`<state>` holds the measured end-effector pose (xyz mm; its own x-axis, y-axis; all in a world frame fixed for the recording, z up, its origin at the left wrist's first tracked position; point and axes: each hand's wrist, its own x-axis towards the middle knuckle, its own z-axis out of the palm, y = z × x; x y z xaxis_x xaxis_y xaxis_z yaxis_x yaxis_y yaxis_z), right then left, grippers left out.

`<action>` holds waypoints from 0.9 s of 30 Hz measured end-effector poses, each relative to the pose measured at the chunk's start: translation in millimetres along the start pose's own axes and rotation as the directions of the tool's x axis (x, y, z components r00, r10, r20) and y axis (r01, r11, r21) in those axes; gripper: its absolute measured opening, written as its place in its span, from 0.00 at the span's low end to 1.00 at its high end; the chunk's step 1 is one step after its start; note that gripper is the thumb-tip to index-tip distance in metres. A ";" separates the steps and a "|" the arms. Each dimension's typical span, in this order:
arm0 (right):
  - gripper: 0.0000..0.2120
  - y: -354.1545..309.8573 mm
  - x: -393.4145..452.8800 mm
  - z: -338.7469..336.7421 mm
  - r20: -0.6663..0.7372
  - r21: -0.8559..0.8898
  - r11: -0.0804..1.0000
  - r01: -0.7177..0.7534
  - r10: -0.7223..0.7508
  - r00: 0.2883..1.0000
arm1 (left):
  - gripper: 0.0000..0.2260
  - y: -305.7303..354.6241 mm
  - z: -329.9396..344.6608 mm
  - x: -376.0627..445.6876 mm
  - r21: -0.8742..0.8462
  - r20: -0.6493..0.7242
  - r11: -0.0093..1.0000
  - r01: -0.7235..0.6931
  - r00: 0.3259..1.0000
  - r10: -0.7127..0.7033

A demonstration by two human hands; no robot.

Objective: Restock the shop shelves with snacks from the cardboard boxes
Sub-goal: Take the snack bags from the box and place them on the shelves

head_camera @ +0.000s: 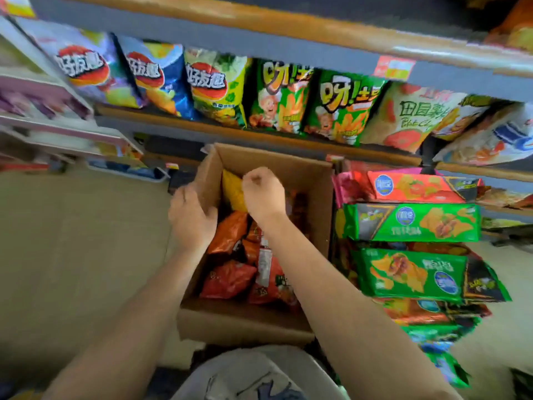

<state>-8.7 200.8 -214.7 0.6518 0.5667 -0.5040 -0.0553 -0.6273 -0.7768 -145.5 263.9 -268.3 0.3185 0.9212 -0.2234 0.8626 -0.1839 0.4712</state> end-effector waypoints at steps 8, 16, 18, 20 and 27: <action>0.40 159.3 -9.5 48.5 -0.293 -0.473 0.745 -0.471 0.371 0.881 | 0.21 -86.6 36.5 -12.4 -0.117 0.317 0.960 0.253 0.926 -0.205; 0.59 195.7 -4.9 49.2 -0.266 -0.385 0.679 -0.625 0.567 0.780 | 0.31 -88.8 33.4 -17.3 -0.179 0.311 0.960 0.217 0.938 -0.153; 0.56 194.8 -0.9 40.9 -0.276 -0.341 0.718 -0.607 0.540 0.795 | 0.30 -87.8 24.8 -26.4 -0.173 0.261 0.977 0.122 0.962 -0.074; 0.53 188.7 0.3 30.9 -0.267 -0.221 0.826 -0.518 0.459 0.847 | 0.25 -86.2 12.6 -37.0 -0.129 0.150 0.990 -0.063 0.985 0.082; 0.44 135.4 -22.8 -2.1 0.120 0.586 0.734 -0.343 0.340 0.933 | 0.03 -50.9 -8.7 -37.0 -0.495 0.536 0.820 0.289 0.844 0.025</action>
<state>-29.5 101.8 -307.6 0.4981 0.3799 -0.7795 -0.7072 -0.3421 -0.6187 -204.6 242.2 -276.5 0.5011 0.5893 -0.6337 0.6048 0.2853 0.7435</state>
